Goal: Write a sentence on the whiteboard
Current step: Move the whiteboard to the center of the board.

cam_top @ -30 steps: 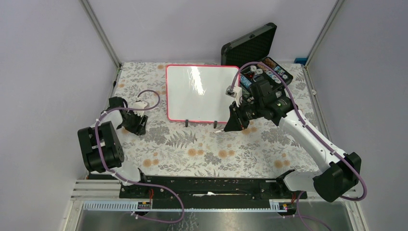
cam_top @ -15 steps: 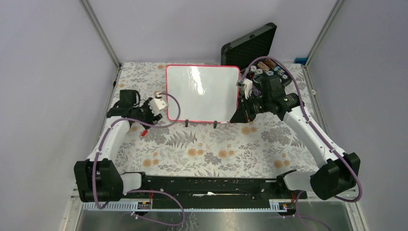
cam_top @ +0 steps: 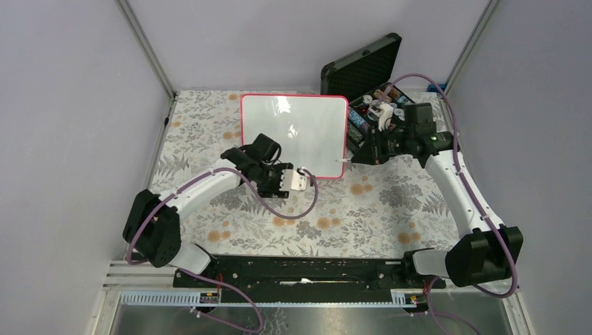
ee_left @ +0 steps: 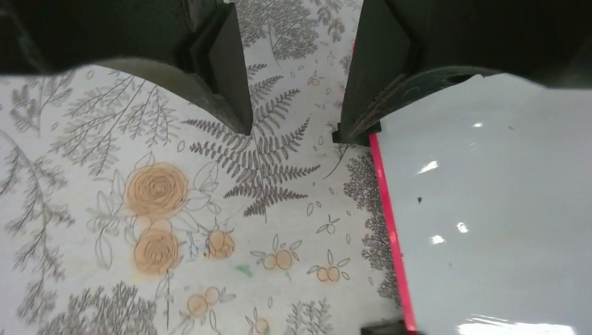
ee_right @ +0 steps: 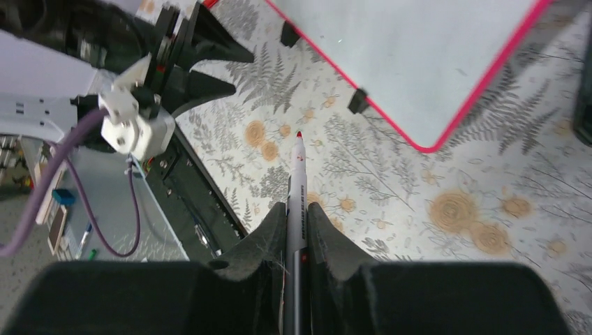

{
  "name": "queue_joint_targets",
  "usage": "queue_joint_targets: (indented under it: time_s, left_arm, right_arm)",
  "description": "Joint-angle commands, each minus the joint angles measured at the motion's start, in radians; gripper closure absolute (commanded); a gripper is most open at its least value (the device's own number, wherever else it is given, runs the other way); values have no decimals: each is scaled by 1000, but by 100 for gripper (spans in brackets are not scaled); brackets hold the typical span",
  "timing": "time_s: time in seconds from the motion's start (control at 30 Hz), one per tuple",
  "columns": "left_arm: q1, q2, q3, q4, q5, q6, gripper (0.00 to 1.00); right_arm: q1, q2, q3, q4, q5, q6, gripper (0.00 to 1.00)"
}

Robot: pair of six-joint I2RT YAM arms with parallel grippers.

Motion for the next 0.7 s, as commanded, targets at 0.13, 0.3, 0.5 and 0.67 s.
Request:
queue_joint_targets:
  time_s: [0.13, 0.3, 0.5, 0.67]
  left_arm:
    - [-25, 17, 17, -48, -140, 419, 43]
    - [-50, 44, -6, -52, -209, 641, 42]
    - [-59, 76, -56, 21, -250, 762, 43]
    - [-57, 42, -140, 67, -229, 855, 46]
  right_arm:
    - [-94, -44, 21, -17, -62, -36, 100]
    - [-101, -34, 18, -15, -73, -38, 100]
    - [-105, -39, 1, -17, -80, -45, 100]
    - [-108, -42, -5, -17, -83, -45, 100]
